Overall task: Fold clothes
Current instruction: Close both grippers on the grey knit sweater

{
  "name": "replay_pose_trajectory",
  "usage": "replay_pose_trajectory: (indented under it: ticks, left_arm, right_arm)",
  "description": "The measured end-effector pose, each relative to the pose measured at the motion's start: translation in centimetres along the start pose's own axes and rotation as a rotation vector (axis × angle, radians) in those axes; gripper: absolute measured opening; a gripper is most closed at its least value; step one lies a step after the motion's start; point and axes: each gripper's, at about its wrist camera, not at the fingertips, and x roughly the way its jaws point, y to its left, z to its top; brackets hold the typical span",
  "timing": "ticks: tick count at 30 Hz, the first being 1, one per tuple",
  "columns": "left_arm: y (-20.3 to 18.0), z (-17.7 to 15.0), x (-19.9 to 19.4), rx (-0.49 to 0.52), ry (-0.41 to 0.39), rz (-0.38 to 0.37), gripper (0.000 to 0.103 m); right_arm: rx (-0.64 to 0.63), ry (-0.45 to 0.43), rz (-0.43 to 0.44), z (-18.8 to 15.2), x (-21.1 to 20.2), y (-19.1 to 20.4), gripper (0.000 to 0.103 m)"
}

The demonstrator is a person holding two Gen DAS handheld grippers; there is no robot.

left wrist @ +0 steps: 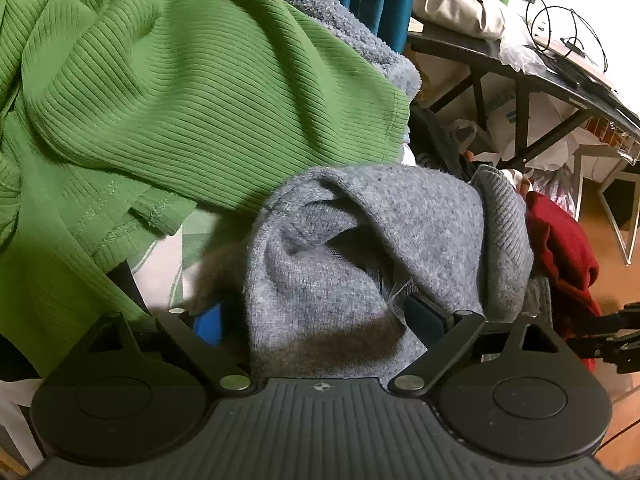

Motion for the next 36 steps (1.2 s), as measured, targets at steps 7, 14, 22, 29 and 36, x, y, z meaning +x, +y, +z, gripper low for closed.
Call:
replay_pose_trajectory:
  ticks: [7,14,22,29,36]
  left_arm:
    - [0.1,0.1,-0.3,-0.009,0.006,-0.029,0.087]
    - [0.4,0.1,-1.2,-0.047,0.053,-0.111,0.018]
    - [0.4,1.0,-2.0,-0.041,0.024,-0.165,0.015]
    - [0.7,1.5,-0.9,-0.017,0.037,-0.187,0.015]
    - [1.8,1.6,-0.7,0.003,0.046,-0.215,0.015]
  right_arm:
    - [0.032,0.001,0.031,-0.1,1.1,0.3,0.055]
    - [0.093,0.05,0.092,-0.1,4.0,1.0,0.04]
    - [-0.069,0.039,0.025,-2.1,3.6,3.9,0.03]
    - [-0.211,0.039,-0.052,-3.7,4.7,6.5,0.085]
    - [-0.354,0.07,-0.173,-4.9,8.5,8.6,0.1]
